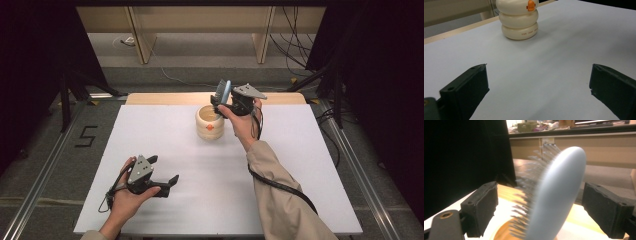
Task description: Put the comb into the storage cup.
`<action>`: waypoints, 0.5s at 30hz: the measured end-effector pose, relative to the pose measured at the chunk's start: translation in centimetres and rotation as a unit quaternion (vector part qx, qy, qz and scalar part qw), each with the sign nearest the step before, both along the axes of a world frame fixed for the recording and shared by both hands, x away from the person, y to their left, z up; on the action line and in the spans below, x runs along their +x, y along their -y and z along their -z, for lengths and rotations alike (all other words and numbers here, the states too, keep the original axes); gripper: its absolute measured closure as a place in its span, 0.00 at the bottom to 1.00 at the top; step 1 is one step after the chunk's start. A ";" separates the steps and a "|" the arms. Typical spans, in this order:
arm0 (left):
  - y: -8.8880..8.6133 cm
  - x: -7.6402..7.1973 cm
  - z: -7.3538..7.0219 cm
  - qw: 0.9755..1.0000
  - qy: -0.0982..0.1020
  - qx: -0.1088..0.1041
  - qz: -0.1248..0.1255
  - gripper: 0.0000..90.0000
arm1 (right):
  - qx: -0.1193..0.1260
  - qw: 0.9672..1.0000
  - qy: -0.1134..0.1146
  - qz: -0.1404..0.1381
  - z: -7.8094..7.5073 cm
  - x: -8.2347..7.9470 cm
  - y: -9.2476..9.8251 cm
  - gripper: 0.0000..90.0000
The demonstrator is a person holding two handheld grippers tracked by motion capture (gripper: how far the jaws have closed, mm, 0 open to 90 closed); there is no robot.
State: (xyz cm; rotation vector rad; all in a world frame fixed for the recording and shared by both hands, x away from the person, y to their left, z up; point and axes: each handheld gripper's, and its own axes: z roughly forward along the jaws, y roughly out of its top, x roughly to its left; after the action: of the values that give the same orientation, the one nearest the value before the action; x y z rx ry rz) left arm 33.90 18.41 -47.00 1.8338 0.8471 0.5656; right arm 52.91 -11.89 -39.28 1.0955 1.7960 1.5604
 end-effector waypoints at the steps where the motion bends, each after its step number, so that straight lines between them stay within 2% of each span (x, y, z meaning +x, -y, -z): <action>1: 0.0 0.0 0.0 1.000 0.000 0.000 0.000 0.02 | 0.000 1.000 -0.004 -0.001 0.0 0.1 0.0 0.14; 4: 0.0 0.0 0.0 1.000 0.000 0.000 0.001 0.02 | -0.007 1.000 -0.008 0.003 0.1 0.1 0.1 0.12; 7: 0.0 0.0 0.0 1.000 0.000 0.000 0.000 0.02 | -0.007 1.000 -0.014 -0.004 0.2 0.1 0.2 0.11; 15: 0.0 0.0 0.0 1.000 -0.001 0.000 0.000 0.02 | -0.025 0.999 -0.025 -0.011 0.4 -0.1 0.7 0.04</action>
State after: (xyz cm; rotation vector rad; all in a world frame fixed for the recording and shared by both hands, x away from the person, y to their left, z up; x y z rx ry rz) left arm 33.90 18.39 -47.03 1.8346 0.8485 0.5644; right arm 52.82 -12.58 -39.64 1.1052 1.8756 1.5042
